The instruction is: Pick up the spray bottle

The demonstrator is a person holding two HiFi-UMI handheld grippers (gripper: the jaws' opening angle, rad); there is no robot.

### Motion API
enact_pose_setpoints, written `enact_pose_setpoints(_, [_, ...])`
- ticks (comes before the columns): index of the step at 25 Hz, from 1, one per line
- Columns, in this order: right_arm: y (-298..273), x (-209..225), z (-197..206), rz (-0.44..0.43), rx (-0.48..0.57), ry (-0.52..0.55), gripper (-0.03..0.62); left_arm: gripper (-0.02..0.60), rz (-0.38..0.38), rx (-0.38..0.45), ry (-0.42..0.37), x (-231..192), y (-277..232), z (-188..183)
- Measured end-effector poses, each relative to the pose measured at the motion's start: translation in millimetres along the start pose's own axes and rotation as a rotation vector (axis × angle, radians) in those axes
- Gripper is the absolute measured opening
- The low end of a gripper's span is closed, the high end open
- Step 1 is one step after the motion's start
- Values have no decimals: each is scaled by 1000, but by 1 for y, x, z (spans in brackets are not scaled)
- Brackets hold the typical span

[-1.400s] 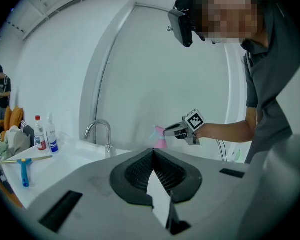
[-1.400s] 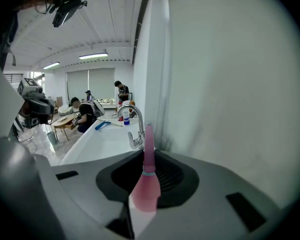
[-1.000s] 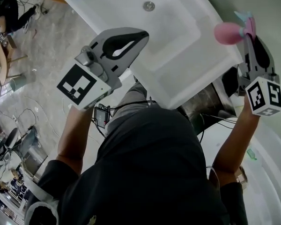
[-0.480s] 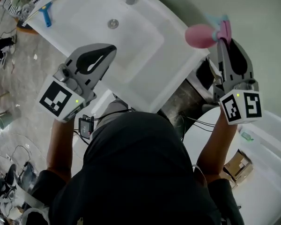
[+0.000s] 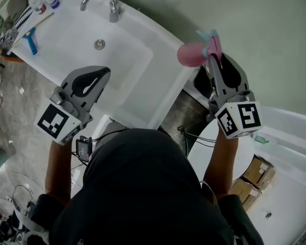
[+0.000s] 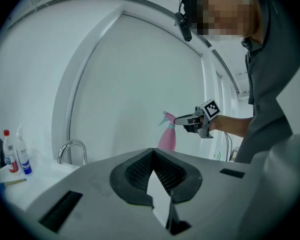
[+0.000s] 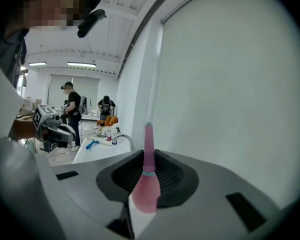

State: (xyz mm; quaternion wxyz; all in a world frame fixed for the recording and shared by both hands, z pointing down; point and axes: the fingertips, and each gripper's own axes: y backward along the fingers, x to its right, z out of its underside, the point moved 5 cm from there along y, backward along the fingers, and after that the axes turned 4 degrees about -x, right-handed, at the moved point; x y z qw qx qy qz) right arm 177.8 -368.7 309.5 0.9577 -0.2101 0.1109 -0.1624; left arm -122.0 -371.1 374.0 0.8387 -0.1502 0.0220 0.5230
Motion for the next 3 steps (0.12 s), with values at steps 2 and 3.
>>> enact_pose_setpoints(2, [-2, -5, 1, 8, -13, -11, 72, 3, 4, 1, -1, -4, 5, 0])
enact_pose_setpoints(3, [0, -8, 1, 12, -19, -16, 74, 3, 6, 2, -2, -4, 7, -1])
